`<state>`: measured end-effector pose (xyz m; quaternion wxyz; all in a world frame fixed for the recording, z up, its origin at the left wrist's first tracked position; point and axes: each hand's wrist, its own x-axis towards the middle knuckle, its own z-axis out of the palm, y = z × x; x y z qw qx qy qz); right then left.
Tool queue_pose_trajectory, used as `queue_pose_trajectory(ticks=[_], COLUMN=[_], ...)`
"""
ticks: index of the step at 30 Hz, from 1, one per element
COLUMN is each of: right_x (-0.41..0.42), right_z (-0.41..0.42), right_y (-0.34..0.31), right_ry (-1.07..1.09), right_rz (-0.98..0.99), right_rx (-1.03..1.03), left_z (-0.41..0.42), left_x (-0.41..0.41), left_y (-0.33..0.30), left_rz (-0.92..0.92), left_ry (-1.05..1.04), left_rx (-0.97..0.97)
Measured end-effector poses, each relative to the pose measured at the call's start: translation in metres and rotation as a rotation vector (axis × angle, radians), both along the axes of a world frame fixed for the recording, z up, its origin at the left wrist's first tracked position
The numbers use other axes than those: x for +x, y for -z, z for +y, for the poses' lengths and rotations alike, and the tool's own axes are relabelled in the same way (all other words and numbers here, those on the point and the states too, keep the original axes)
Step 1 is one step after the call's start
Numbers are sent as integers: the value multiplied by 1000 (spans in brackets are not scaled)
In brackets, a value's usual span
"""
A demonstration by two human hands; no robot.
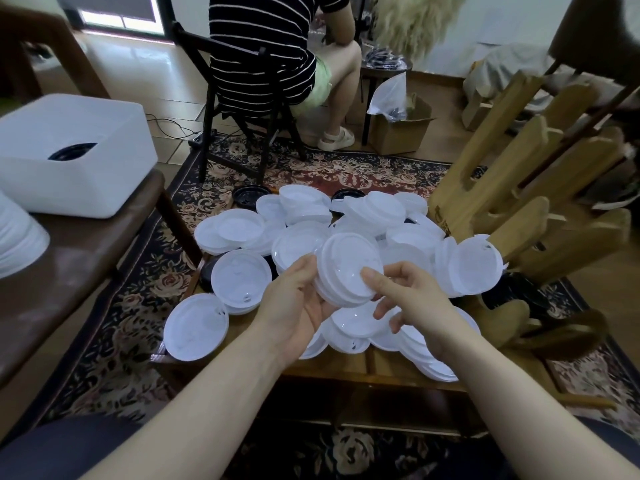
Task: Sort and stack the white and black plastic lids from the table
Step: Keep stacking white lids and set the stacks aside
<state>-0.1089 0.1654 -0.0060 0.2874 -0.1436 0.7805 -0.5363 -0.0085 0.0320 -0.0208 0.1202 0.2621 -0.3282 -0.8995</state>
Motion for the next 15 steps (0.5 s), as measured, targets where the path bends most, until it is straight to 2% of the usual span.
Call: queue_pose_trajectory(ticks=[3, 8, 11, 15], right_x=[-1, 0, 0, -5], right_z=[-1, 0, -1, 1], right_y=[0, 0, 1, 1], right_ry=[-9, -27, -20, -72], right_rz=[-9, 15, -20, -20], right_rx=[8, 37, 6, -24], left_z=[0, 0, 0, 1], left_x=[0, -1, -2, -3], left_y=[-3, -2, 0, -1], left_rz=[15, -7, -57, -101], left_ry=[45, 37, -17, -48], left_rx=[-15, -226, -192, -253])
